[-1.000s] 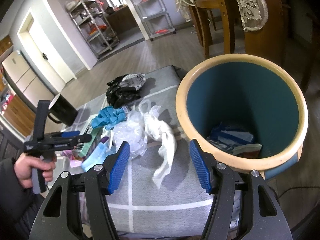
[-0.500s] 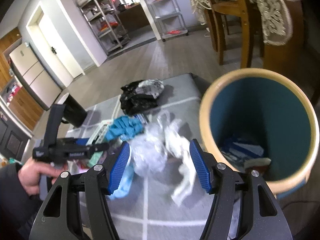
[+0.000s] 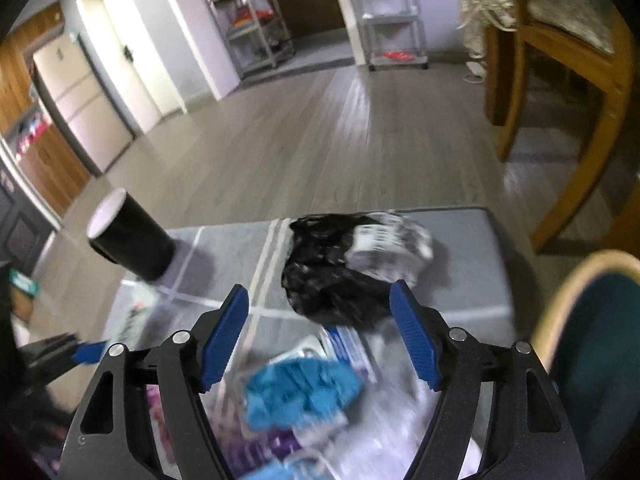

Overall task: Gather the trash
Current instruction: 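Grasp the COLTALIN medicine box with the left gripper while the right gripper grasps the black plastic bag, then carry the black bag and COLTALIN box over the teal bin and open both grippers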

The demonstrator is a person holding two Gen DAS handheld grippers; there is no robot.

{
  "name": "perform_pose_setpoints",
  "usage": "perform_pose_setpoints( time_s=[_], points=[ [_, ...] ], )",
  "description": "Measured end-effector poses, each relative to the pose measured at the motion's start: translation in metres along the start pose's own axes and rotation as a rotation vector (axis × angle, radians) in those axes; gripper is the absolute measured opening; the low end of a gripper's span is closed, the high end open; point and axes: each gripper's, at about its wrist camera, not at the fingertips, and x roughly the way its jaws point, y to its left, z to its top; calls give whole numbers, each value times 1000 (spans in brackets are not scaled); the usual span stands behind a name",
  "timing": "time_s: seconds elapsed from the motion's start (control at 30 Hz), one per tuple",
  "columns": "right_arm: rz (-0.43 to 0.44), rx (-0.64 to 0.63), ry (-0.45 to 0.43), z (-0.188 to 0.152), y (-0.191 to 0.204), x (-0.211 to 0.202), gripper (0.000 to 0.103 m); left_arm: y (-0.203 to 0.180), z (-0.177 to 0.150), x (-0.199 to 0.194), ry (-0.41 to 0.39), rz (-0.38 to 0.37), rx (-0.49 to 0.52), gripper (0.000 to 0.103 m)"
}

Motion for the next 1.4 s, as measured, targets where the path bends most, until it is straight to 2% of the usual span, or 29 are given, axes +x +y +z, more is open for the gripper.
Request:
perform_pose_setpoints(
  time_s=[0.07,0.2,0.27,0.3,0.4,0.5,0.7,1.07,1.4],
  points=[
    [-31,-21,32,4,10,20,74,3,-6,1,12,9,-9,73],
    [-78,16,113,-1,17,56,73,6,-9,13,44,7,-23,73],
    [-94,19,123,-5,20,64,56,3,-9,17,47,8,-17,73],
    [-98,14,127,-6,21,66,38,2,-9,17,47,8,-14,73],
    [-82,-4,120,-9,23,64,29,-1,-10,19,49,17,-5,73],
    [-53,-22,97,-12,23,52,25,0,-12,18,47,20,-11,73],
    [8,9,20,-13,19,17,22,0,-9,16,18,11,-9,73],
    [102,68,-184,-11,11,-87,22,-10,-14,-4,-78,-8,25,73],
    [88,78,-281,-39,-1,-158,22,-29,-15,-24,-176,-34,70,72]
  ],
)
